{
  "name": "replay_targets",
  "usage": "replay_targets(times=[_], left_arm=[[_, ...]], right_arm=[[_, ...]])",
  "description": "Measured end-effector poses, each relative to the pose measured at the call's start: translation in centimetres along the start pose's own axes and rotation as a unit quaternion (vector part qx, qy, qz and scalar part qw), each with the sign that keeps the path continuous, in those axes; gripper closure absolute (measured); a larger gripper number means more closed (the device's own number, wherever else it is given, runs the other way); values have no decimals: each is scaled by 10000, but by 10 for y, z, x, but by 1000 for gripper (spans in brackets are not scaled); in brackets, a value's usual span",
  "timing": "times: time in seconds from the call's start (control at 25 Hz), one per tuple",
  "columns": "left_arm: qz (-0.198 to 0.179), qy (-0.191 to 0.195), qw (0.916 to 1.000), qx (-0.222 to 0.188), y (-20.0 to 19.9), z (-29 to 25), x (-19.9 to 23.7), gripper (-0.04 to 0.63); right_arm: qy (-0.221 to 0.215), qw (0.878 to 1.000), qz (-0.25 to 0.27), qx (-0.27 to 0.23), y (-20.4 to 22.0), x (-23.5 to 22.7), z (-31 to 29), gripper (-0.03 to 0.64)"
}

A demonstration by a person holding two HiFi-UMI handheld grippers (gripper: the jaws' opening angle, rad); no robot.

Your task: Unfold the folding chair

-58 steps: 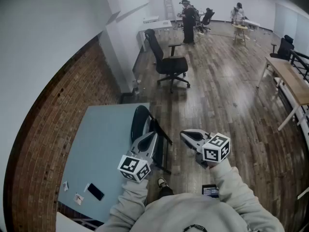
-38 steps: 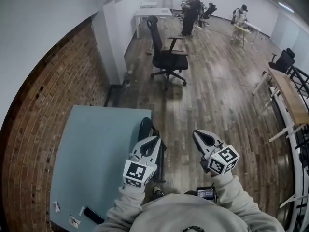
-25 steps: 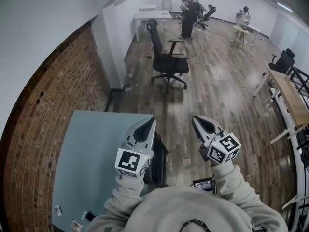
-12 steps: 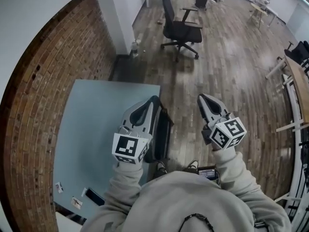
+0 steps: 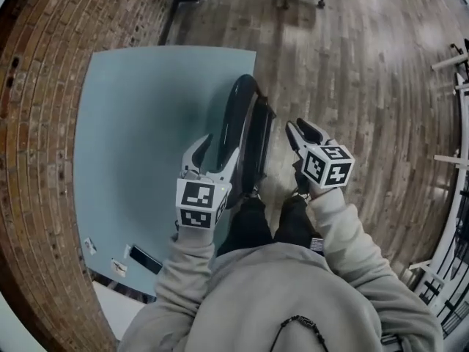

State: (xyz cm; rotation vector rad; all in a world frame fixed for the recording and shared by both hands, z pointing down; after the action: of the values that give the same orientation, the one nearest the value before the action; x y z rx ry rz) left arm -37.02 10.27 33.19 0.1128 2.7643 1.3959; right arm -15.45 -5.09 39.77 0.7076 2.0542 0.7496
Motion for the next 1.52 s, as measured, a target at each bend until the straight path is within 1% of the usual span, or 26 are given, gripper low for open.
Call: replay_targets(times=[0.12, 0.2, 0.32, 0.4, 0.44, 0.48, 0.52, 0.56, 0.68, 0.72, 0.76, 0.84, 0.88, 1.0, 1.12, 1.2, 1.28, 1.4, 1.52], left_arm=[[154, 126, 9977, 654, 40, -25, 8, 277], [156, 239, 9952, 934, 58, -35, 8, 270], [434, 446, 9923, 1071, 69, -43, 8, 268], [495, 605, 9902, 1160, 71, -47, 7, 270], [463, 722, 9885, 1244, 73, -48, 6, 275], [441, 853, 9865, 1330, 74, -48, 3, 307], [457, 966, 9844, 1396, 76, -48, 1, 380], [483, 1031, 9830, 1438, 77, -48, -1, 433], [491, 975, 9830, 1479, 74, -51, -3, 447], [534, 920, 9832, 1481, 74, -51, -3, 454], [596, 863, 9834, 1480, 73, -52, -2, 460], [725, 792, 9832, 1473, 74, -52, -1, 471], [815, 793, 9828, 1456, 75, -52, 0, 474], [1239, 774, 9799, 1357, 80, -48, 3, 482], [1405, 676, 9784, 1356, 83, -48, 6, 499], [1450, 673, 9775, 1379, 83, -48, 1, 502], [1486, 677, 9772, 1356, 81, -48, -10, 503], [1565, 684, 9771, 1266, 81, -46, -27, 503], [1697, 676, 9763, 1162, 83, -50, -38, 506]], right_arm=[[229, 9977, -257, 593, 47, -19, -46, 459], [228, 9934, -385, 1059, 81, -23, -75, 434], [146, 9846, -538, 1656, 129, -23, -117, 413], [138, 9778, -628, 1995, 151, -23, -142, 393], [174, 9739, -651, 2169, 160, -22, -152, 387], [217, 9700, -679, 2326, 169, -21, -161, 384], [242, 9673, -714, 2422, 176, -20, -168, 383], [247, 9664, -746, 2447, 180, -20, -174, 383], [210, 9643, -914, 2476, 186, -24, -190, 385], [142, 9619, -1106, 2497, 188, -27, -193, 409], [47, 9589, -1328, 2508, 188, -29, -195, 447], [-76, 9548, -1548, 2535, 186, -30, -196, 459], [-81, 9545, -1561, 2540, 186, -29, -195, 460], [-31, 9523, -1620, 2585, 191, -35, -187, 464], [-127, 9488, -1803, 2591, 193, -50, -173, 471], [-296, 9458, -1981, 2557, 194, -64, -157, 475], [-595, 9458, -2002, 2485, 196, -81, -139, 476], [-989, 9453, -2022, 2359, 202, -109, -109, 474], [-1275, 9415, -2235, 2175, 207, -141, -83, 476]])
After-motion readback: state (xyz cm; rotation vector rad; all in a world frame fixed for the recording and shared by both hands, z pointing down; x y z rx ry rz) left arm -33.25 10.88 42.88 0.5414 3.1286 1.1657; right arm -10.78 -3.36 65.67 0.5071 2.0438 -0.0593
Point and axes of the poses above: the fingertips, and each gripper's own axes: z backward along the fingers, x to its left, y out of its underside, the point moved 10 cm from there along z, backward along the fingers, and after that the axes turned 11 degrees about -y, right-handed, at the moved point
